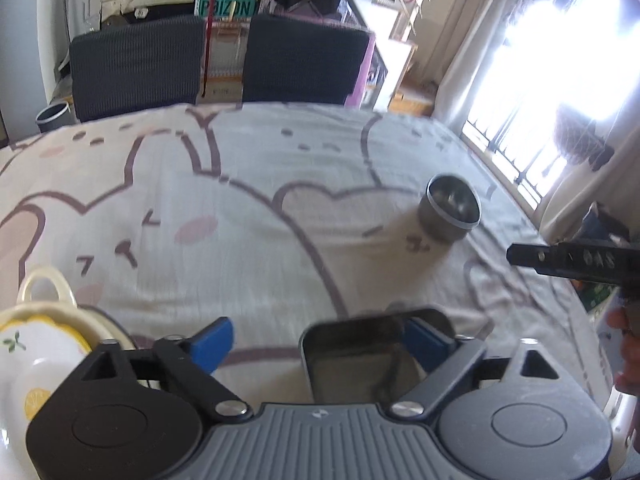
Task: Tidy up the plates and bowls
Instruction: 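Move the right gripper to the small round steel bowl rim and close it, then lift the round steel bowl with the right gripper toward the left gripper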
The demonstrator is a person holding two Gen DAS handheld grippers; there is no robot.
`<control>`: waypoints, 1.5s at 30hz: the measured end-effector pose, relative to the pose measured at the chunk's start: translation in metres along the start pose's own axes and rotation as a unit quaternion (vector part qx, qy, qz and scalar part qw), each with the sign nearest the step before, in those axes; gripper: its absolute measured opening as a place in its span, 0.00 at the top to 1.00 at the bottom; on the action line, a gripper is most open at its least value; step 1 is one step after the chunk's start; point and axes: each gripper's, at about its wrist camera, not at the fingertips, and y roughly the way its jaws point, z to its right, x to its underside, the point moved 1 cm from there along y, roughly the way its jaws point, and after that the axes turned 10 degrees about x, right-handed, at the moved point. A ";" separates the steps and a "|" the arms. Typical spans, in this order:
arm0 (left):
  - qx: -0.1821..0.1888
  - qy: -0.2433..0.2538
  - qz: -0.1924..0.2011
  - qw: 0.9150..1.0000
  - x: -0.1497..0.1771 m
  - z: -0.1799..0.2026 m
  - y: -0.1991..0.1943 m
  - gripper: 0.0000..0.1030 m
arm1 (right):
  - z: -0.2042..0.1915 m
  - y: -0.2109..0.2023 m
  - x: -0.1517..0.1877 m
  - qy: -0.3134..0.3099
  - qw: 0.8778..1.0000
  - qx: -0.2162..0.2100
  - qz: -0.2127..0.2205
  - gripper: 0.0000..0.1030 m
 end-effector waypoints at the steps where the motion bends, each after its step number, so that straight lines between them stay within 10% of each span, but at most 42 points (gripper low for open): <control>1: 0.000 -0.002 0.006 1.000 -0.002 0.000 0.000 0.04 | 0.006 0.003 -0.006 0.023 1.000 0.007 0.002 0.43; 9: 0.001 0.016 0.033 0.999 -0.018 0.005 0.008 0.00 | 0.044 0.063 -0.032 0.255 0.966 0.028 -0.038 0.43; 19: -0.010 0.028 0.046 0.998 -0.030 -0.006 0.029 0.00 | 0.028 0.119 -0.033 0.368 0.927 0.005 -0.074 0.59; 26: -0.017 0.026 0.044 0.999 -0.033 -0.013 0.030 0.00 | 0.030 0.128 -0.033 0.378 0.923 0.032 -0.069 0.79; 38: -0.001 0.028 0.060 0.998 -0.036 -0.017 0.024 0.16 | -0.014 0.112 -0.043 0.134 0.986 0.007 -0.101 0.95; 45: -0.006 0.027 0.047 0.999 -0.040 -0.035 0.038 0.34 | -0.092 0.104 -0.038 -0.062 0.994 -0.034 -0.085 0.96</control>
